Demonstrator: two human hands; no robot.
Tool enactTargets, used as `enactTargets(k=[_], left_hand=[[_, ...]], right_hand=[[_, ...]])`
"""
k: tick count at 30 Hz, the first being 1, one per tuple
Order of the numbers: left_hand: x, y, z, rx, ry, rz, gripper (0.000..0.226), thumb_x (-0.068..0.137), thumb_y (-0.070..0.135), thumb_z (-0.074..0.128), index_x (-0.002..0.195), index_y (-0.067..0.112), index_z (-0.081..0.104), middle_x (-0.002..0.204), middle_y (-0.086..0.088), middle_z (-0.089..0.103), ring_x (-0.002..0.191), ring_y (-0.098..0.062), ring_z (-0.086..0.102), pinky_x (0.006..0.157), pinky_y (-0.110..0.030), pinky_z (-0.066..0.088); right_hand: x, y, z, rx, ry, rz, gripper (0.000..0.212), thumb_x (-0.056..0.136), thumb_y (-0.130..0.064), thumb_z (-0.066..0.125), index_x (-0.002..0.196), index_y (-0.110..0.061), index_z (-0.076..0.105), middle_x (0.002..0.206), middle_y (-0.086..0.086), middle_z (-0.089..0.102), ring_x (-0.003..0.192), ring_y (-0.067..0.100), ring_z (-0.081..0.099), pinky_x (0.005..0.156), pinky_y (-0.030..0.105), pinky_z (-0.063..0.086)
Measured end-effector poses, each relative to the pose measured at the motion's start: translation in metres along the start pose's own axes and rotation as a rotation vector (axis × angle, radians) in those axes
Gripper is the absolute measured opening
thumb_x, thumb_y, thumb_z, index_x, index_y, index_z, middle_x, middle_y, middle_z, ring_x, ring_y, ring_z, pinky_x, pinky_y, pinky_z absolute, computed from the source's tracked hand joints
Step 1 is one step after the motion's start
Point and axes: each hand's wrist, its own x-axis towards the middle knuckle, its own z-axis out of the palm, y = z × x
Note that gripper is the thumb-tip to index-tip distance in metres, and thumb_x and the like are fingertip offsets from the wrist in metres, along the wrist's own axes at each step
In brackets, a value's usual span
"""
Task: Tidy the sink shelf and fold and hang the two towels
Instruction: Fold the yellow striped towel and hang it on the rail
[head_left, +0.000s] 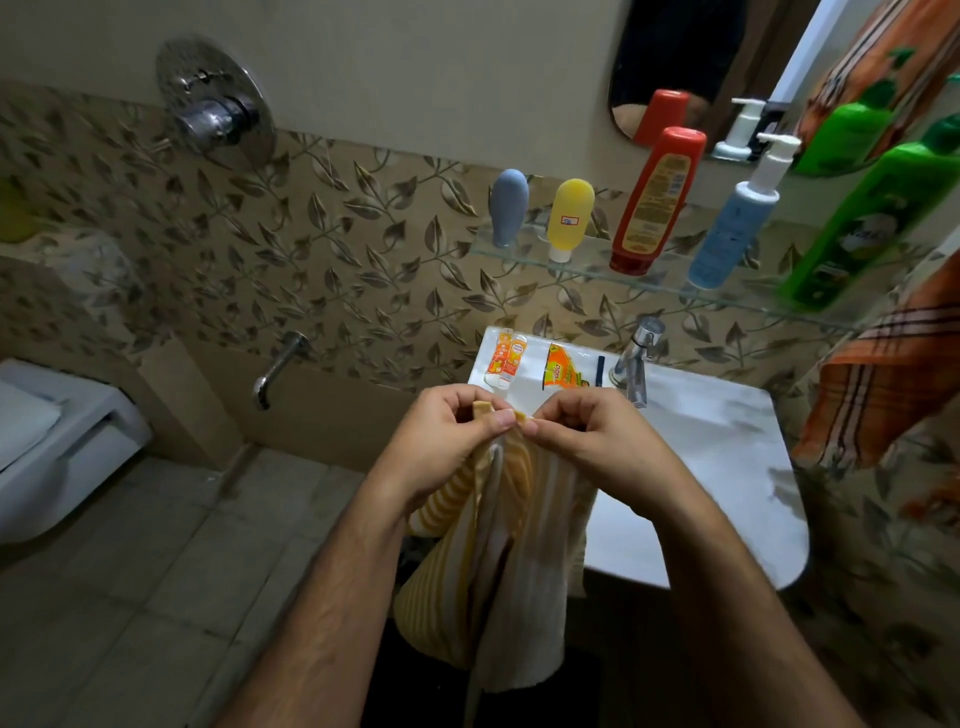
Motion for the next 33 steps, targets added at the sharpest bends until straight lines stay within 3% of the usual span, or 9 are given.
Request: enactTargets(k=[3,8,12,18,21,24,27,29,33], left_hand=[[0.009,0.002,-0.003,0.128,0.133,0.021,0.001,0.083,0.015,0.075,0.082,0.016,0.076,0.078,0.0,0.074,0.073,-0.008,0.066,0.075,-0.03,0.054],[0.017,0.001,-0.012,0.235,0.258,0.007,0.005,0.083,0.017,0.074,0.079,0.021,0.075,0.076,0.004,0.072,0.07,-0.005,0.064,0.067,-0.022,0.049],[0.014,-0.009,-0.011,0.18,0.253,-0.023,0.006,0.081,0.013,0.075,0.08,0.019,0.075,0.075,0.003,0.072,0.07,-0.006,0.065,0.069,-0.026,0.051],[0.004,-0.016,-0.006,-0.019,0.086,-0.001,0.047,0.081,0.008,0.076,0.124,0.025,0.065,0.096,-0.005,0.074,0.087,-0.012,0.069,0.085,-0.032,0.055],[0.002,-0.015,-0.003,-0.037,-0.008,0.039,0.05,0.08,0.018,0.076,0.125,0.035,0.064,0.103,-0.014,0.072,0.093,-0.02,0.066,0.095,-0.046,0.053],[-0.001,-0.012,0.005,-0.09,-0.141,0.052,0.046,0.083,0.018,0.072,0.125,0.033,0.064,0.098,-0.01,0.069,0.09,-0.017,0.061,0.09,-0.034,0.051],[-0.003,-0.007,0.011,-0.12,-0.185,0.052,0.025,0.087,0.011,0.07,0.111,0.017,0.072,0.099,-0.015,0.072,0.092,-0.013,0.065,0.083,-0.025,0.052],[-0.003,-0.005,0.011,-0.114,-0.173,0.023,0.012,0.087,0.008,0.069,0.095,0.014,0.073,0.085,-0.005,0.074,0.08,-0.006,0.066,0.069,-0.018,0.051],[0.005,-0.01,0.007,0.065,-0.084,0.032,0.002,0.082,0.019,0.076,0.081,0.021,0.075,0.076,0.0,0.069,0.071,-0.009,0.06,0.068,-0.025,0.048]], right_hand=[[-0.005,0.001,-0.006,-0.053,0.024,0.05,0.02,0.086,-0.025,0.072,0.078,-0.006,0.071,0.073,0.017,0.069,0.062,0.014,0.054,0.061,0.032,0.041],[-0.022,-0.004,-0.029,-0.19,0.046,0.048,0.018,0.086,-0.024,0.072,0.075,-0.01,0.073,0.07,0.011,0.07,0.057,0.009,0.053,0.059,0.029,0.04],[-0.022,-0.004,-0.037,-0.227,0.118,-0.001,0.016,0.086,-0.024,0.072,0.074,-0.013,0.074,0.07,0.008,0.072,0.067,0.023,0.064,0.064,0.035,0.049],[-0.002,0.012,-0.015,-0.129,0.275,-0.06,0.016,0.087,-0.02,0.07,0.075,-0.009,0.071,0.07,0.016,0.068,0.063,0.025,0.06,0.065,0.044,0.051],[0.003,0.015,-0.007,-0.142,0.169,-0.078,0.014,0.087,-0.022,0.069,0.077,-0.013,0.072,0.072,0.017,0.068,0.072,0.037,0.062,0.068,0.049,0.051],[0.005,0.013,-0.001,-0.164,0.047,-0.114,0.013,0.088,-0.024,0.069,0.079,-0.016,0.072,0.075,0.022,0.066,0.073,0.04,0.059,0.07,0.051,0.049],[0.004,0.01,0.001,-0.12,0.03,-0.125,0.012,0.089,-0.023,0.07,0.081,-0.015,0.072,0.077,0.022,0.066,0.073,0.036,0.06,0.071,0.05,0.049],[0.003,0.009,0.0,-0.098,0.025,-0.11,0.014,0.088,-0.025,0.07,0.081,-0.014,0.073,0.078,0.02,0.068,0.072,0.036,0.06,0.066,0.046,0.048],[-0.001,0.01,-0.003,-0.036,0.008,-0.014,0.018,0.088,-0.022,0.071,0.081,-0.005,0.072,0.072,0.02,0.066,0.059,0.016,0.051,0.056,0.03,0.039]])
